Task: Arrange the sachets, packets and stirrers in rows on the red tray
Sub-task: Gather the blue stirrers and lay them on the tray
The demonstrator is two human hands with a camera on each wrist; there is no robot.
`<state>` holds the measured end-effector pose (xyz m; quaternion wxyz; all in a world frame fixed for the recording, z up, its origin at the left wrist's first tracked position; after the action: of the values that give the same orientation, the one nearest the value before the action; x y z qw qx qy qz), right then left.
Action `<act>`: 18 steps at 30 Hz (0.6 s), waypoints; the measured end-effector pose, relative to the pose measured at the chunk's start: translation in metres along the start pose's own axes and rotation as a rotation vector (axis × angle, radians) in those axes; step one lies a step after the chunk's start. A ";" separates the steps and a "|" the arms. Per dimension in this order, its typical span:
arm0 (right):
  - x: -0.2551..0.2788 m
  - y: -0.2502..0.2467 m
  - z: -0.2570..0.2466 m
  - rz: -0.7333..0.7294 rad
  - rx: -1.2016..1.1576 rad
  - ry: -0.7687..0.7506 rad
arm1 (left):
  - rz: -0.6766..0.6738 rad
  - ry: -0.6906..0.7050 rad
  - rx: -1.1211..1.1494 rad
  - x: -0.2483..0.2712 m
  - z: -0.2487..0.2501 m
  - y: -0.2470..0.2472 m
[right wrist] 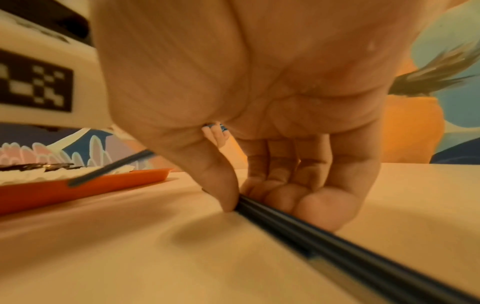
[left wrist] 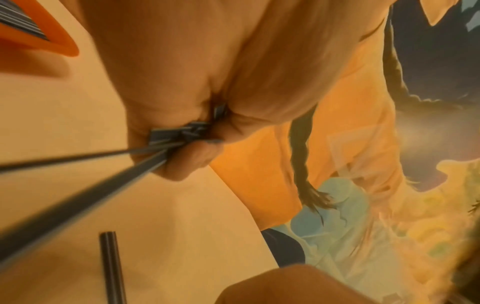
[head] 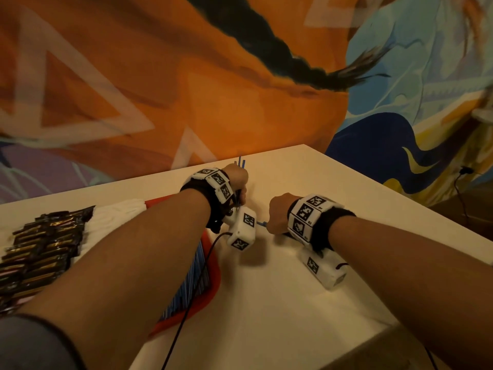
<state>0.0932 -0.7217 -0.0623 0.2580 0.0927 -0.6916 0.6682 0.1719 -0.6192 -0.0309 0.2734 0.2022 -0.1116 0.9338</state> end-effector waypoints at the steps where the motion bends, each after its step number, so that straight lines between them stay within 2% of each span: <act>1: 0.001 0.001 0.000 0.009 -0.005 -0.008 | -0.011 0.026 0.090 0.001 0.000 -0.004; 7: 0.011 0.004 -0.009 0.008 0.023 -0.008 | 0.043 0.192 0.298 0.029 0.008 -0.019; 11: 0.013 0.010 -0.015 0.032 -0.005 -0.001 | 0.033 0.288 0.392 0.043 0.007 -0.034; 15: 0.017 0.011 -0.019 0.042 0.028 -0.008 | 0.001 0.348 0.405 0.053 0.006 -0.046; 18: 0.023 0.009 -0.019 -0.004 0.067 -0.012 | 0.007 0.373 0.374 0.057 0.002 -0.055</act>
<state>0.0741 -0.6976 -0.0599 0.2516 0.1067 -0.6701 0.6901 0.1591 -0.5477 0.0013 0.2436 0.0734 0.1146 0.9603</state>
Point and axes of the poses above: each hand's wrist, its own x-axis away from the middle knuckle, its own y-axis out of the palm, z = x × y, the point moved 2 cm from there along -x, towards the middle knuckle, and after that the axes turned 13 degrees about -z, right-handed, at the moved point
